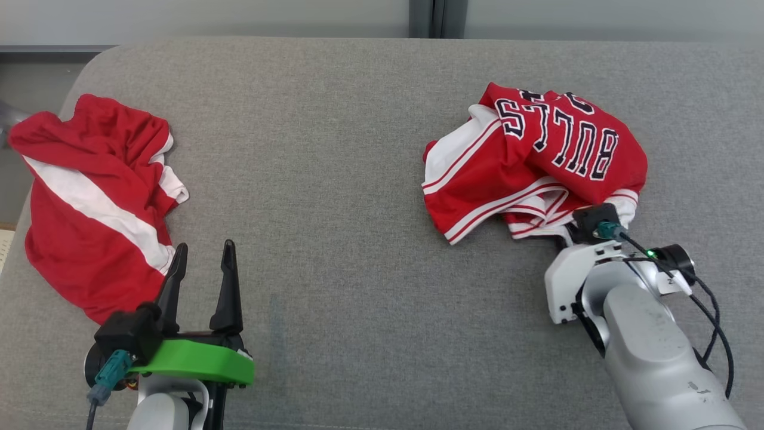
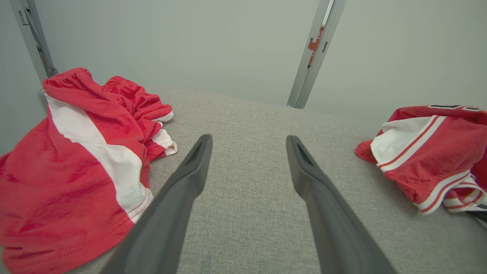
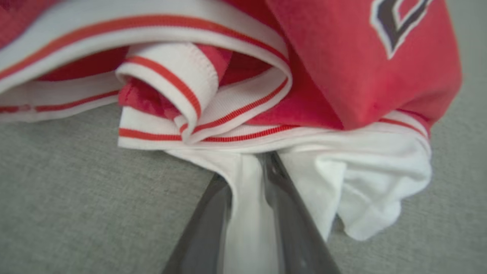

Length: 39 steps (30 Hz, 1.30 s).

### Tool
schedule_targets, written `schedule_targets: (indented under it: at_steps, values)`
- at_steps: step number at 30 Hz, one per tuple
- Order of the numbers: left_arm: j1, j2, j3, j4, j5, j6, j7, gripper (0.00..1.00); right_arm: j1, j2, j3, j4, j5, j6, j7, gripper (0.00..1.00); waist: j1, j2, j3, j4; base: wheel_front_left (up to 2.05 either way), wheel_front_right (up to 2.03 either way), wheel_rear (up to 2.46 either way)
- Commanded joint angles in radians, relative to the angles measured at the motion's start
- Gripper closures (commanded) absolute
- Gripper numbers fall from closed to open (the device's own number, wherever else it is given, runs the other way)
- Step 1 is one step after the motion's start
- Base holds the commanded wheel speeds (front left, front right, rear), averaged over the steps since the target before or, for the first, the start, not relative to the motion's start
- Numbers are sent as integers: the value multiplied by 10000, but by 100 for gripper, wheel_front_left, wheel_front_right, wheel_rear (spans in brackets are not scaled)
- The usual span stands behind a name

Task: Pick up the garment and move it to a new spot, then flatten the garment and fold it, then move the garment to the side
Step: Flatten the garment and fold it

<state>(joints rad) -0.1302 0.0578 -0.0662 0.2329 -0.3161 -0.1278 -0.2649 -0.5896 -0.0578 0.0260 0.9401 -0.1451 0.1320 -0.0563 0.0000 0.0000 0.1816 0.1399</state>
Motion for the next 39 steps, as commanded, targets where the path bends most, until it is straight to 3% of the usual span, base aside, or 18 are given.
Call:
schedule_targets:
  at_steps: [1, 5, 10, 19, 24, 27, 31, 39]
  values:
    - [-56, 47, 40, 23, 5, -46, 8, 0, -49, -84, -298, 43, -158, -23, -161, 100, 0, 0, -74, -53, 0, 0, 0]
    - [121, 91, 50, 35, 20, -47, 8, 0, -199, -11, -1284, -404, -338, -20, -1127, 100, 0, 0, -309, -197, 0, 0, 0]
    - [318, 144, 114, 44, 15, -47, 7, 0, -474, 43, -1401, -1298, -206, -20, -1840, 100, 0, 0, -676, -479, 0, 0, 0]
    - [571, 149, 136, 13, 40, -47, 8, 0, -1173, 66, 244, -3271, 775, -20, -1964, 100, 0, 0, -1136, -804, 0, 0, 0]
    - [516, 170, 79, -39, 54, -47, 8, 0, -2004, 72, 1442, -3627, 1607, -18, -1744, 100, 0, 0, -1130, -810, 0, 0, 0]
    - [381, 214, -19, -54, 45, -47, 8, 0, -2678, 65, 2215, -3840, 2758, -18, -1678, 100, 0, 0, -1053, -698, 0, 0, 0]
    - [285, 241, -86, -66, 27, -47, 8, 0, -3695, 61, 2965, -3879, 3202, -18, -1750, 100, 0, 0, -947, -506, 0, 0, 0]
    - [151, 220, -123, -164, -5, -48, 8, 0, -5227, 39, 3052, -4541, 4394, -18, -2069, 100, 0, 0, -644, -240, 0, 0, 0]
